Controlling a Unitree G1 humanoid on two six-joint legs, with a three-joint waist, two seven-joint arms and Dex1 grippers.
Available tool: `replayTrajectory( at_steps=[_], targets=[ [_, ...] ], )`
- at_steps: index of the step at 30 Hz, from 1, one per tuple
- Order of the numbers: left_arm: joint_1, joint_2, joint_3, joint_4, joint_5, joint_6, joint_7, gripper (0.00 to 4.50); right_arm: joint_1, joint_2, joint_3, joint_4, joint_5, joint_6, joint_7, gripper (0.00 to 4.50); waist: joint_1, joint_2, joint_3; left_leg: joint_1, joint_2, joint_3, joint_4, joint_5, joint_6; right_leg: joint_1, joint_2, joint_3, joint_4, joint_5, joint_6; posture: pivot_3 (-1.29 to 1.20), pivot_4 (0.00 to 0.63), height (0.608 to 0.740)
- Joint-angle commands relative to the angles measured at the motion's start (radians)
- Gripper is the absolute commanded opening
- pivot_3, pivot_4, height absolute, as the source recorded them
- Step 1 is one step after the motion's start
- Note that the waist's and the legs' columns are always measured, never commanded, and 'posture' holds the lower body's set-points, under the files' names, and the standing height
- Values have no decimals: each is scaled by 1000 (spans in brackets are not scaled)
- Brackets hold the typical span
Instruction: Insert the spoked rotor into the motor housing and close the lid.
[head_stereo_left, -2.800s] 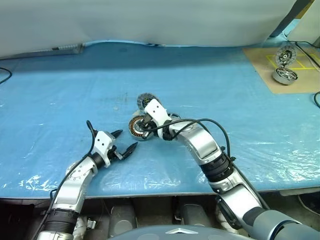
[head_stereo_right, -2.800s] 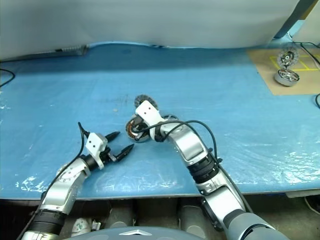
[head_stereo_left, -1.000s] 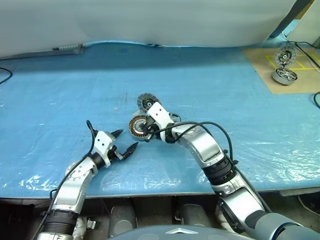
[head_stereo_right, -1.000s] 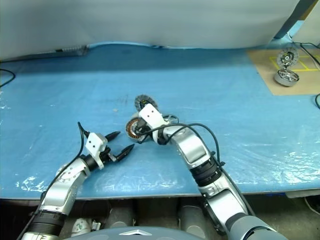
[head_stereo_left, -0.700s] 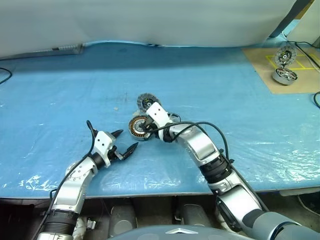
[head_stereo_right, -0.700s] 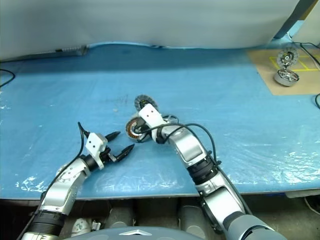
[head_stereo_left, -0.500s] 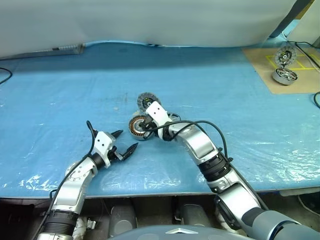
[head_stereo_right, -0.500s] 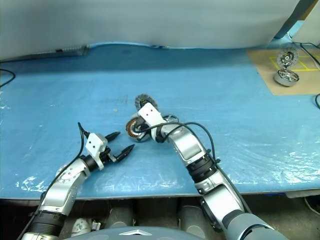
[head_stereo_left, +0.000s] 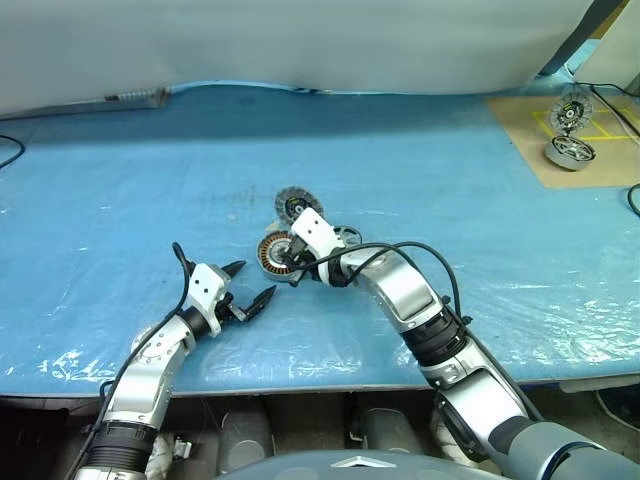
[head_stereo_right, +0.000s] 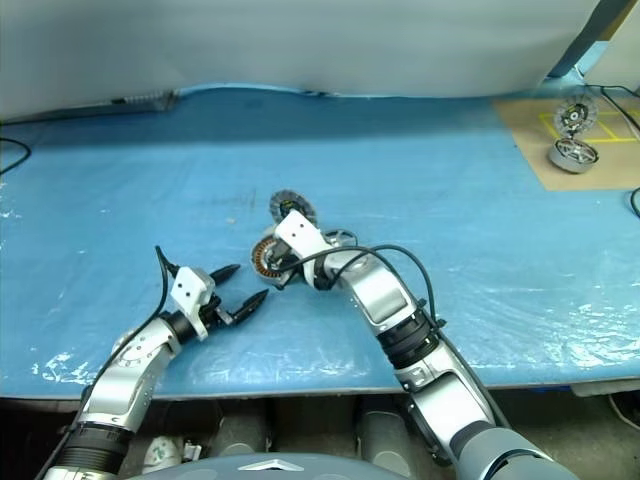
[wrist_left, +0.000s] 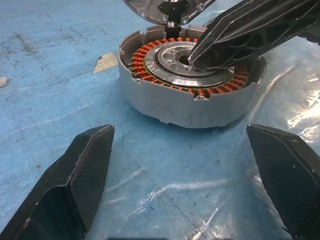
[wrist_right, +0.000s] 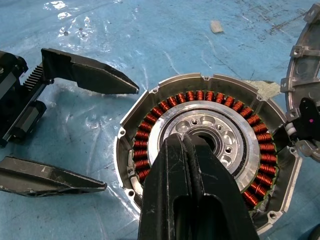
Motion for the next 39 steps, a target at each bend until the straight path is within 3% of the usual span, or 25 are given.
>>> replayTrajectory(
  at_steps=[1,9,12,18,39],
  targets=[
    [7,1,6,-34,-6,-9,4,4500,12,-8,-18,-52,21,2,6,21,0,0,0,0,0,0,0,0,0,0,0,0,0,0,0,0,150,740],
    [6,7,16,-44,-13,-7,2,4500,68,-181,-164,-312,96,100,44,21,7,0,0,0,0,0,0,0,0,0,0,0,0,0,0,0,150,740],
    [-4,10,18,-40,-17,-8,-3,4500,91,-280,-249,-369,108,171,34,582,8,0,0,0,0,0,0,0,0,0,0,0,0,0,0,0,150,740],
    [-18,14,11,-34,-18,-3,-13,4500,79,-334,-270,-377,125,233,5,2637,-2,0,0,0,1,0,0,0,0,1,2,2,1,0,0,0,150,740],
    [-11,13,12,-86,-19,42,1,4500,-3,-225,-119,-142,72,187,-92,2637,2,0,0,0,2,0,1,0,0,1,3,2,0,0,0,0,150,740]
  ],
)
